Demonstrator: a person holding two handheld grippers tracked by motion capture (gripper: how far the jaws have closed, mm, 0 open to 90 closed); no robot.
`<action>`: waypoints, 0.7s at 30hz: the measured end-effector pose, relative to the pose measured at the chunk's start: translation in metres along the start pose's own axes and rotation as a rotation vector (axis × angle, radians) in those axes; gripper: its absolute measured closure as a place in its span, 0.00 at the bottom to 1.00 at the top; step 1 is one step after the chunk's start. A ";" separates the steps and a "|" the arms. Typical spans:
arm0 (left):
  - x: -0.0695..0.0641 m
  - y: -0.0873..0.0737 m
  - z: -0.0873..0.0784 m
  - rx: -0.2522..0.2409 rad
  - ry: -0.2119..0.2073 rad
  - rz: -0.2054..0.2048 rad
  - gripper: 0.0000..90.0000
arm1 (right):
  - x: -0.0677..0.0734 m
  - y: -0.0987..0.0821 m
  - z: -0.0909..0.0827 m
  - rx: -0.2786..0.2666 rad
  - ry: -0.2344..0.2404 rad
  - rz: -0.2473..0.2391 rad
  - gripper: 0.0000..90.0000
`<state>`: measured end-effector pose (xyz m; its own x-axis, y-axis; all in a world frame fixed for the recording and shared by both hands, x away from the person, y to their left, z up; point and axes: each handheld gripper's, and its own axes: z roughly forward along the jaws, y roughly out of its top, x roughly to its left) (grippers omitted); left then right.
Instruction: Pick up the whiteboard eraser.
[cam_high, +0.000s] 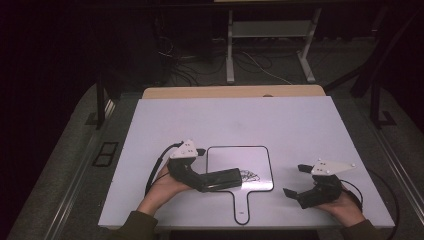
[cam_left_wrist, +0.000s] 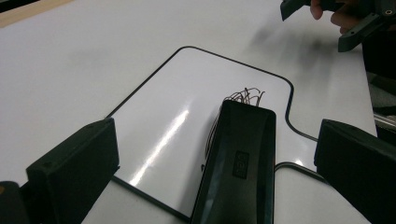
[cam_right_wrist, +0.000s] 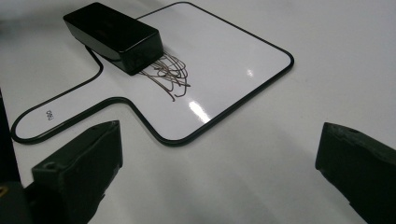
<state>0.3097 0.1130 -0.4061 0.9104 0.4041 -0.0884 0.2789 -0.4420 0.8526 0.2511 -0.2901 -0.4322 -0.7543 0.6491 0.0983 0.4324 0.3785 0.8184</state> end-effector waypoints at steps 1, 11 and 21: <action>0.000 0.001 0.001 0.002 -0.004 0.001 0.00 | 0.000 0.000 0.000 0.001 0.001 0.001 0.00; 0.001 0.013 0.015 0.012 -0.040 0.019 0.00 | -0.001 -0.001 0.000 -0.003 0.002 0.005 0.00; 0.003 0.020 0.031 0.046 -0.057 0.033 0.00 | -0.001 -0.001 -0.001 -0.002 0.004 0.007 0.00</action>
<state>0.3274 0.0806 -0.4053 0.9350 0.3430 -0.0905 0.2606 -0.4910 0.8313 0.2511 -0.2917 -0.4332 -0.7533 0.6491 0.1059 0.4364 0.3728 0.8189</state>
